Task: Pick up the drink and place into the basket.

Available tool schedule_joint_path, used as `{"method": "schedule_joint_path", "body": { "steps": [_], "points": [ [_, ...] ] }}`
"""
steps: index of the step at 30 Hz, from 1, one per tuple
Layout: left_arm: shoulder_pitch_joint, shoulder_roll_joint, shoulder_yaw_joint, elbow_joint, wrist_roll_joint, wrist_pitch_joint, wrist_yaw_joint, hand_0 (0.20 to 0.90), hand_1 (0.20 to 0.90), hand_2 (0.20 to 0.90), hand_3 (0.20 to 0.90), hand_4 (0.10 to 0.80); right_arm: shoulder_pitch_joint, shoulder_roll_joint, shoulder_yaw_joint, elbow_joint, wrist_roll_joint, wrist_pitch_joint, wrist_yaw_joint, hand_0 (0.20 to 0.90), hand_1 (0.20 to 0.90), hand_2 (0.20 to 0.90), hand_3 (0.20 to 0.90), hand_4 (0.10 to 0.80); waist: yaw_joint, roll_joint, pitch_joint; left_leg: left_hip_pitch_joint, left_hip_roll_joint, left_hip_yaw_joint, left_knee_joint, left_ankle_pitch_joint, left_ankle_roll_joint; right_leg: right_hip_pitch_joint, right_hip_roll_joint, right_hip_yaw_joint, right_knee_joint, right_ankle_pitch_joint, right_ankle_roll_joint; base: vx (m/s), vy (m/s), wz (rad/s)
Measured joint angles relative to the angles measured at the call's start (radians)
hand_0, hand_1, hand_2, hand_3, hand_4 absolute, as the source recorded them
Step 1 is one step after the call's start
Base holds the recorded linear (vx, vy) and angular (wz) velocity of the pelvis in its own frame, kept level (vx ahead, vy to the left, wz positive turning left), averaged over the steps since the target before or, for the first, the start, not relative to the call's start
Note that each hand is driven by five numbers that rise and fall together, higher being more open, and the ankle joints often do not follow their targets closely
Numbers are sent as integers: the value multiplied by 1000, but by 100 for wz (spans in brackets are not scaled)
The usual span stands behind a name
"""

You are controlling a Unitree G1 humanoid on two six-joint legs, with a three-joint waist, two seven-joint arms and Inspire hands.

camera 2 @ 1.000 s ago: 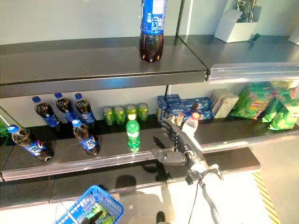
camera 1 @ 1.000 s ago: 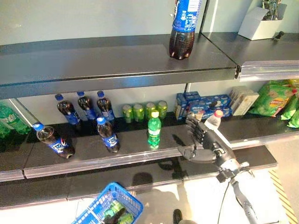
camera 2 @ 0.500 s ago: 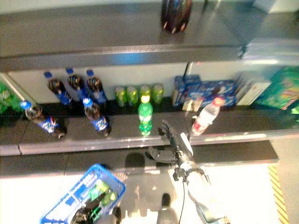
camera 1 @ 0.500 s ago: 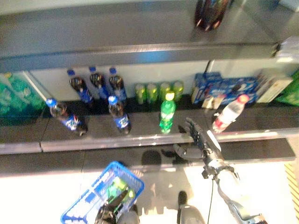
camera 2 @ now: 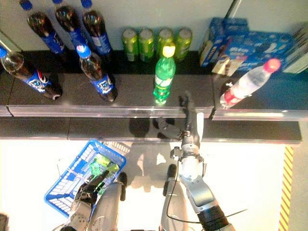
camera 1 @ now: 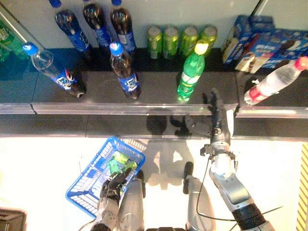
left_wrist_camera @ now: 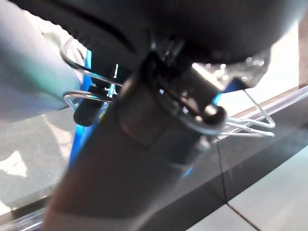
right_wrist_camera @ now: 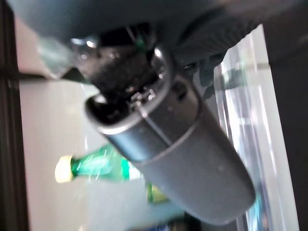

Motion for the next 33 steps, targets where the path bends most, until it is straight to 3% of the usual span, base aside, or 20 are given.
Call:
{"method": "schedule_joint_path", "body": {
  "steps": [8,33],
  "points": [
    [-9,4,-24,2,-19,-11,-1,300,300,300,200,100,-165,24,-37,15,2,83,-166,900,900,900,900,800,12,13,28,-29,-4,0,42,-14,3,-30,-5,8,35,-9,1,-4,50,-1],
    [-73,3,-43,-20,-28,-23,-47,300,300,300,200,100,-509,30,-36,131,62,194,-215,900,900,900,900,800,105,23,43,-195,-21,-32,45,8,-11,-189,-10,-10,66,-14,-3,-4,13,2]
  ]
}}
